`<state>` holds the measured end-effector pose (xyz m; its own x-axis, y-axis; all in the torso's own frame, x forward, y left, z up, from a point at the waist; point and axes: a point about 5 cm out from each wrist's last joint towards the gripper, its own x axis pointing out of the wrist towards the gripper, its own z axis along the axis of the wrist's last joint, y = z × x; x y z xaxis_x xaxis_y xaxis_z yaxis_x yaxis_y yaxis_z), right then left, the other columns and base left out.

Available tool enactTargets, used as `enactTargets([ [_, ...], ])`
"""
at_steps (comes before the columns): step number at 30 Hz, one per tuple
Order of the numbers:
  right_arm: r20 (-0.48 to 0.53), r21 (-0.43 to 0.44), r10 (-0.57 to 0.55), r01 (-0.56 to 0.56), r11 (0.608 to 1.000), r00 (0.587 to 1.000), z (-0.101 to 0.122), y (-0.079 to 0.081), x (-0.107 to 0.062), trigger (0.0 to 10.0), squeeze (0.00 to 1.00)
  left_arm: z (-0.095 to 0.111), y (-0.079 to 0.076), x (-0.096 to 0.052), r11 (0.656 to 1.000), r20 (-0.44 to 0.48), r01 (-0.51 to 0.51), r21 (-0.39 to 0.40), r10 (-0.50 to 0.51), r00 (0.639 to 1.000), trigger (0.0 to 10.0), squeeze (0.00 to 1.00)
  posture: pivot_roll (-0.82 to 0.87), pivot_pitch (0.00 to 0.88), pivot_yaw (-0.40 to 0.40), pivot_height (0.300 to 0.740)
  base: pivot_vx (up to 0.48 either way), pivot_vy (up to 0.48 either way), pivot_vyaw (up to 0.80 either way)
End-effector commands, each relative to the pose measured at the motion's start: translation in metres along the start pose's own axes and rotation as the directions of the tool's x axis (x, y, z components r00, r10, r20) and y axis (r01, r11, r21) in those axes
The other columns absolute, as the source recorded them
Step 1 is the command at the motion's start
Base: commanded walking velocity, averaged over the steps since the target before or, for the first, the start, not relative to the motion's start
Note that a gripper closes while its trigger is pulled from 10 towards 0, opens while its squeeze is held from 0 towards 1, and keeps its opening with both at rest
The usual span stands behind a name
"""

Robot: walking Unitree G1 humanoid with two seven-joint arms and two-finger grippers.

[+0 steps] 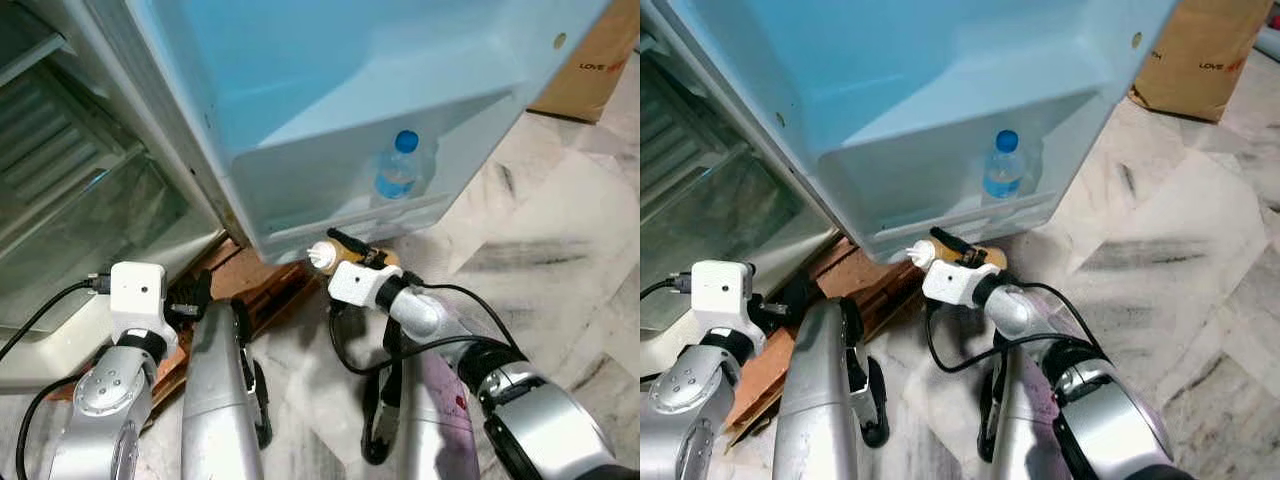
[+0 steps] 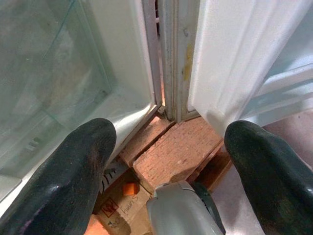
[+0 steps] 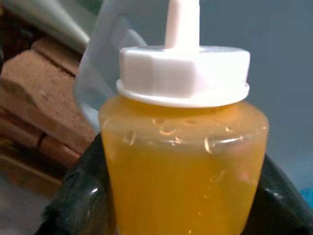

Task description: Restocking fridge

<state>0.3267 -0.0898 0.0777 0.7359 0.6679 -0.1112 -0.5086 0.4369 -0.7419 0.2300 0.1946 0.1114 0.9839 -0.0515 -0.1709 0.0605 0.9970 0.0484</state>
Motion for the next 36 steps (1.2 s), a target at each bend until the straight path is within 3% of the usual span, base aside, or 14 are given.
enactTargets([
  [1,0.003,0.078,0.008,-0.008,0.997,1.000,-0.002,0.008,-0.004,10.0,0.00,-0.006,0.002,-0.004,1.000,-0.031,0.000,0.014,0.000,1.000,10.0,0.00,0.18,0.335,0.034,0.529,0.000,0.000,0.00],
  [5,0.025,0.159,0.002,-0.006,0.987,1.000,0.000,0.007,-0.004,10.0,0.00,-0.007,0.002,-0.003,1.000,-0.031,0.002,0.014,-0.002,1.000,10.0,0.00,0.18,0.334,0.036,0.529,0.000,0.000,0.00],
  [6,0.080,0.174,-0.036,0.022,0.984,0.996,0.006,0.001,-0.005,10.0,0.00,-0.006,0.002,-0.003,1.000,-0.030,0.003,0.015,-0.002,1.000,10.0,0.00,0.18,0.332,0.035,0.529,0.000,0.000,0.00],
  [10,0.230,0.122,-0.131,0.105,0.987,0.964,0.029,-0.016,-0.003,10.0,0.00,-0.005,0.003,-0.003,1.000,-0.026,0.000,0.017,0.000,1.000,10.0,0.00,0.18,0.332,0.036,0.529,0.000,0.000,0.00],
  [12,0.367,0.045,-0.174,0.169,0.985,0.914,0.055,-0.031,-0.004,10.0,0.00,-0.004,0.003,-0.003,1.000,-0.021,-0.002,0.018,0.002,1.000,10.0,0.00,0.19,0.331,0.039,0.529,0.000,0.000,0.00],
  [13,0.367,0.045,-0.174,0.169,0.985,0.914,0.055,-0.031,-0.004,10.0,0.00,-0.004,0.003,-0.003,1.000,-0.021,-0.002,0.018,0.002,1.000,10.0,0.00,0.19,0.331,0.039,0.529,0.000,0.000,0.00],
  [14,0.428,0.000,-0.189,0.209,0.978,0.884,0.068,-0.039,-0.007,10.0,0.00,-0.004,0.004,-0.003,1.000,-0.020,-0.003,0.020,0.003,1.000,10.0,0.00,0.19,0.327,0.036,0.529,0.000,0.000,0.00],
  [17,0.474,-0.011,-0.248,0.287,0.958,0.845,0.079,-0.053,-0.018,10.0,0.00,-0.003,0.005,-0.002,1.000,-0.015,-0.008,0.021,0.009,1.000,10.0,0.00,0.18,0.315,0.026,0.529,0.000,0.000,0.00],
  [23,0.462,0.032,-0.390,0.424,0.905,0.797,0.086,-0.067,-0.046,10.0,0.00,0.000,0.005,0.004,1.000,0.009,-0.026,0.011,0.026,1.000,10.0,0.00,0.17,0.294,0.013,0.529,0.000,0.000,0.00],
  [26,0.431,0.021,-0.391,0.424,0.905,0.813,0.078,-0.056,-0.051,10.0,0.00,-0.001,0.003,0.006,1.000,0.007,-0.022,0.008,0.022,1.000,10.0,0.00,0.15,0.289,0.025,0.529,0.000,0.000,0.00],
  [29,0.391,-0.046,-0.377,0.427,0.903,0.839,0.066,-0.048,-0.055,10.0,0.00,-0.003,-0.001,0.008,1.000,0.005,0.004,0.013,-0.004,1.000,10.0,0.00,0.15,0.286,0.031,0.529,0.000,0.000,0.00],
  [32,0.324,-0.050,-0.444,0.484,0.874,0.835,0.060,-0.058,-0.065,10.0,0.00,0.002,-0.001,0.010,0.999,0.026,0.014,0.035,-0.015,1.000,10.0,0.00,0.16,0.279,0.036,0.529,0.000,0.000,0.00],
  [33,0.275,-0.026,-0.502,0.529,0.848,0.820,0.058,-0.065,-0.074,10.0,0.00,0.004,0.005,0.011,0.999,0.030,-0.005,0.039,0.004,1.000,10.0,0.00,0.16,0.274,0.035,0.529,0.000,0.000,0.00],
  [36,0.225,0.029,-0.562,0.571,0.820,0.796,0.055,-0.067,-0.079,10.0,0.00,0.002,0.011,0.011,0.999,0.026,-0.017,0.039,0.016,1.000,10.0,0.00,0.16,0.269,0.037,0.529,0.000,0.000,0.00],
])
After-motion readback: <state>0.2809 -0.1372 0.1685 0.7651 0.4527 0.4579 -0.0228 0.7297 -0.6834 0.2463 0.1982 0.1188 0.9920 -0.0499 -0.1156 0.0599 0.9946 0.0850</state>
